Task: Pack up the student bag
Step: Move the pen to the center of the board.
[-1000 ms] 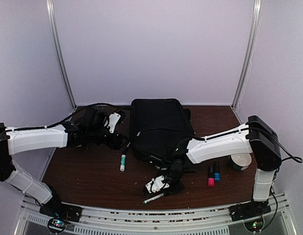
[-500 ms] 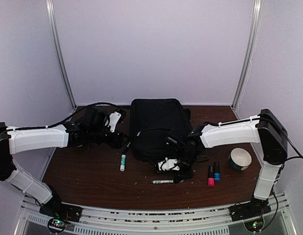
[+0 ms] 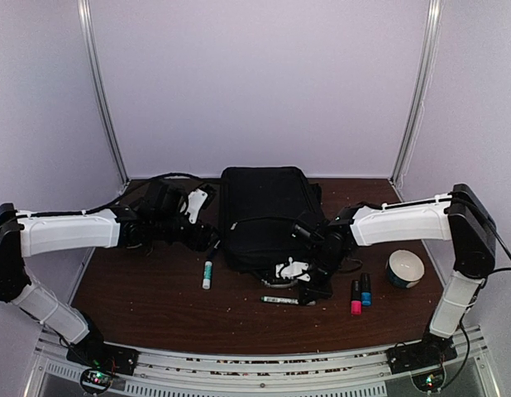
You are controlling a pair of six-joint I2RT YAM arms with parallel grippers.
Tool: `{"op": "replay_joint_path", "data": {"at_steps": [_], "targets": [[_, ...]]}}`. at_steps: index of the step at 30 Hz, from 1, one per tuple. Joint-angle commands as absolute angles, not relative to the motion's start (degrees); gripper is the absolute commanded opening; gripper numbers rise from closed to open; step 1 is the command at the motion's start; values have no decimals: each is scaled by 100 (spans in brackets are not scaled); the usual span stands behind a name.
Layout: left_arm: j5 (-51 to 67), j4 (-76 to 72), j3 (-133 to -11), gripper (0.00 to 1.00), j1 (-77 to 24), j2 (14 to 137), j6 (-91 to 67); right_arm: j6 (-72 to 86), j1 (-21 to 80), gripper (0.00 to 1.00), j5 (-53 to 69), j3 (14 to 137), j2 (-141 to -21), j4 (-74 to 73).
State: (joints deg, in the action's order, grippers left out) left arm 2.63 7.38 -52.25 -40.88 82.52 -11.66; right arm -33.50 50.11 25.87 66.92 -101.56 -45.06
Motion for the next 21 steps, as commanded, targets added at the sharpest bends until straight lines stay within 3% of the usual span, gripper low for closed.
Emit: {"op": "replay_joint_path", "data": {"at_steps": [1, 13, 16, 21], "targets": [[327, 580, -5321, 61, -4105, 8214, -1174, -3092, 4980, 6, 1983, 6660, -10216, -4284], [353, 743, -5314, 61, -4108, 8277, -1033, -2885, 5009, 12, 1551, 6952, -10730, -4249], [355, 771, -5298, 61, -4104, 8260, -1007, -2854, 5040, 20, 1498, 7065, -10807, -4242], [320, 812, -5257, 61, -4105, 8214, -998, -2816, 5168, 24, 1450, 7275, -11027, -4255]]}}
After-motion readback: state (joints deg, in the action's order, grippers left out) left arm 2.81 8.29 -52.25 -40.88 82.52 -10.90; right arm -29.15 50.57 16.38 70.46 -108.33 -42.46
